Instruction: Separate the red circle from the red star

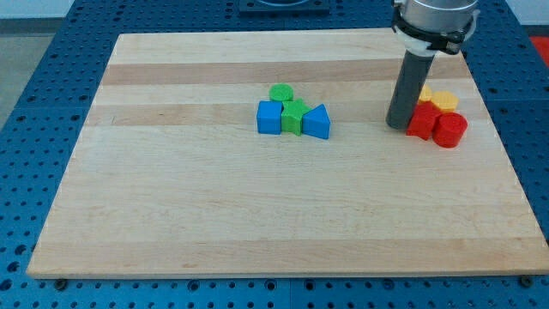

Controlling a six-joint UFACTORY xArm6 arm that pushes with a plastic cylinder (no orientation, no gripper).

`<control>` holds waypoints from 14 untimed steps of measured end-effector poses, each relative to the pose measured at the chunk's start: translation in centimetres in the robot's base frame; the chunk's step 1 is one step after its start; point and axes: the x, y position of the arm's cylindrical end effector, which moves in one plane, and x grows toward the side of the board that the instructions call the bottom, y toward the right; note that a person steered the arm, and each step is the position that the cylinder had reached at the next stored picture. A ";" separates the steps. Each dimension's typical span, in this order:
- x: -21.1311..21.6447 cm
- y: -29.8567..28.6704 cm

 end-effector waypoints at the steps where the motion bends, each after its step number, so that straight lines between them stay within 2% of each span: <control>1: 0.0 -0.1; 2: 1.4 -1.3; 4: 7.5 -1.0; 6: 7.9 11.2; 7: 6.4 15.7; 8: 3.8 17.0; 10: -0.2 14.5; 14: 1.2 5.2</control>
